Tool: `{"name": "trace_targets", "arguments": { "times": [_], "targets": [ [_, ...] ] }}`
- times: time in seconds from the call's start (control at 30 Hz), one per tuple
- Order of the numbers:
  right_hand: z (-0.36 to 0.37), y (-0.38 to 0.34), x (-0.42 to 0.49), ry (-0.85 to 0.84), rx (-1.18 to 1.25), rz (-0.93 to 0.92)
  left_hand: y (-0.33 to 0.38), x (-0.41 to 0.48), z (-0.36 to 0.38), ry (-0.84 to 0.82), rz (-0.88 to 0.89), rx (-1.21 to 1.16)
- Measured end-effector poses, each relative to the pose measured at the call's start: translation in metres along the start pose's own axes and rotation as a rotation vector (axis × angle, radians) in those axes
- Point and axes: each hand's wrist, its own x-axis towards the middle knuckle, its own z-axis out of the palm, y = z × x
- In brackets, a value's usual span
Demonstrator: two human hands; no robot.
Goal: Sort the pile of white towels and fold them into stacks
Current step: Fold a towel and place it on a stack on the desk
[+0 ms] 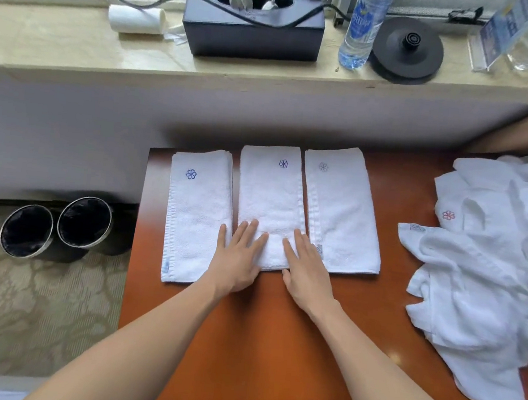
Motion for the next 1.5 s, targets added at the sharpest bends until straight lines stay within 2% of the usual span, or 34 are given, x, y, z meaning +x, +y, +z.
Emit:
{"name": "trace_targets", "arguments": {
  "times": [0.17, 0.3, 0.4, 0.5, 0.73, 0.97, 1.2, 1.5],
  "targets": [
    [-0.008, 0.004, 0.004, -0.052, 0.012, 0.006, -0.001, 0.001, -0.007, -0.056, 0.004, -0.047],
    [-0.023, 0.002, -0.022, -0.046, 0.009, 0.026, 0.002, -0.027, -0.02, -0.028, 0.025, -0.047],
    [-0.037, -0.015, -0.056, 0.028, 0.075, 0.044, 0.005, -0.056, -0.036, 0.031, 0.063, -0.064],
    [-0.046, -0.034, -0.106, 0.097, 0.16, 0.095, 0.019, -0.091, -0.044, 0.095, 0.173, -0.065],
    [-0.062, -0.054, -0.219, 0.24, 0.201, 0.292, 0.066, -0.157, -0.053, 0.204, 0.386, -0.105],
    [-0.054, -0.052, -0.306, 0.352, 0.29, 0.453, 0.124, -0.202, -0.05, 0.232, 0.546, -0.178],
    [-0.047, -0.01, -0.364, 0.449, 0.366, 0.539, 0.177, -0.213, -0.042, 0.217, 0.61, -0.147],
    [-0.066, 0.131, -0.412, 0.55, 0.425, 0.537, 0.333, -0.162, -0.042, 0.191, 0.652, -0.146]
  ]
}}
